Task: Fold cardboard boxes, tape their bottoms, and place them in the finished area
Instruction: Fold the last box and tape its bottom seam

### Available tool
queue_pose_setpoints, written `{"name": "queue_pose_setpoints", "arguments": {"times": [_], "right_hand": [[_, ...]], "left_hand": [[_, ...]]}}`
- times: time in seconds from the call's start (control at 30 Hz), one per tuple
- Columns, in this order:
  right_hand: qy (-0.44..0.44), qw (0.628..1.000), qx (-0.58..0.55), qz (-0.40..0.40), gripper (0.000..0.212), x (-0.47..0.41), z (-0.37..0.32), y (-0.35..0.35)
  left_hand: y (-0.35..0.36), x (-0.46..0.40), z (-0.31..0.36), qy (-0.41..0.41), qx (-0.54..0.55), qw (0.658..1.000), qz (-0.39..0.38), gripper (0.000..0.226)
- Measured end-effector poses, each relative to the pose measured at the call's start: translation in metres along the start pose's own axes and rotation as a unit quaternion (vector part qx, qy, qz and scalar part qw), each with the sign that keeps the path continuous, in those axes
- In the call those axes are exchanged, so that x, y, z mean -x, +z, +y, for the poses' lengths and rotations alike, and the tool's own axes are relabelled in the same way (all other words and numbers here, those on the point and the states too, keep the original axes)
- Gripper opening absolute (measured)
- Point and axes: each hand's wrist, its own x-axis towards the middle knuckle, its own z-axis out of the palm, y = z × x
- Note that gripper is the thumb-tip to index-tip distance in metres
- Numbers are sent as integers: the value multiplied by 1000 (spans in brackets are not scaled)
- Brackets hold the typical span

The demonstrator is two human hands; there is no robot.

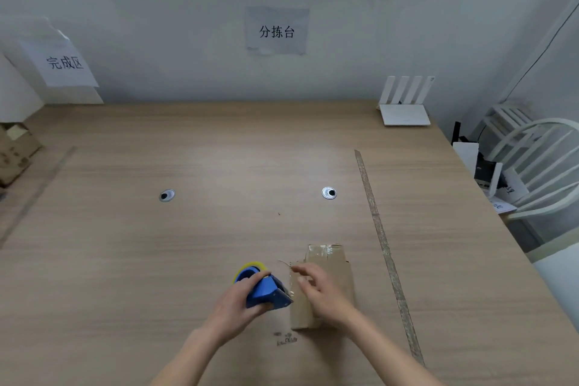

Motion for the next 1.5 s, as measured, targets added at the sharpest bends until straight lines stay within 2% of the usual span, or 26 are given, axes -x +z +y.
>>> {"name": "queue_pose_setpoints", "arguments": {"times": [0.1, 0.3, 0.43, 0.63, 0.7, 0.77, 0.83, 0.9, 1.0, 1.13, 1.5], "right_hand": [[-6, 998, -11, -59, 34, -7, -24, 5], [3, 995, -63, -71, 33, -10, -51, -2], [22, 993, -115, -31, 25, -5, -52, -7], [54, 989, -109, 85, 19, 11, -40, -19], [69, 991, -92, 67, 18, 23, -28, -22], [106, 991, -74, 39, 16, 38, -10, -28], [161, 979, -88, 86, 15, 53, 12, -44], [200, 964, -89, 151, 14, 67, 38, -63], [218, 966, -55, 127, 11, 78, 55, -76], [238, 958, -86, 134, 11, 77, 58, -75], [277, 949, -70, 136, 8, 52, 90, -65]], "left_hand": [[-24, 1, 15, 12, 5, 1000, 11, 69], [-52, 9, 32, 32, 1, 999, 29, 66], [-58, 9, 39, 53, -15, 998, 17, 65], [-51, 4, 68, 92, -102, 989, -45, 68], [-41, 1, 78, 101, -145, 983, -59, 71], [-28, 0, 83, 92, -166, 977, -96, 64], [-21, -1, 79, 75, -168, 975, -122, 53], [-21, -3, 72, 54, -187, 972, -130, 55], [-23, -12, 66, 47, -206, 968, -135, 61], [-19, -19, 69, 50, -217, 965, -136, 65], [4, -33, 59, 40, -233, 964, -121, 59]]}}
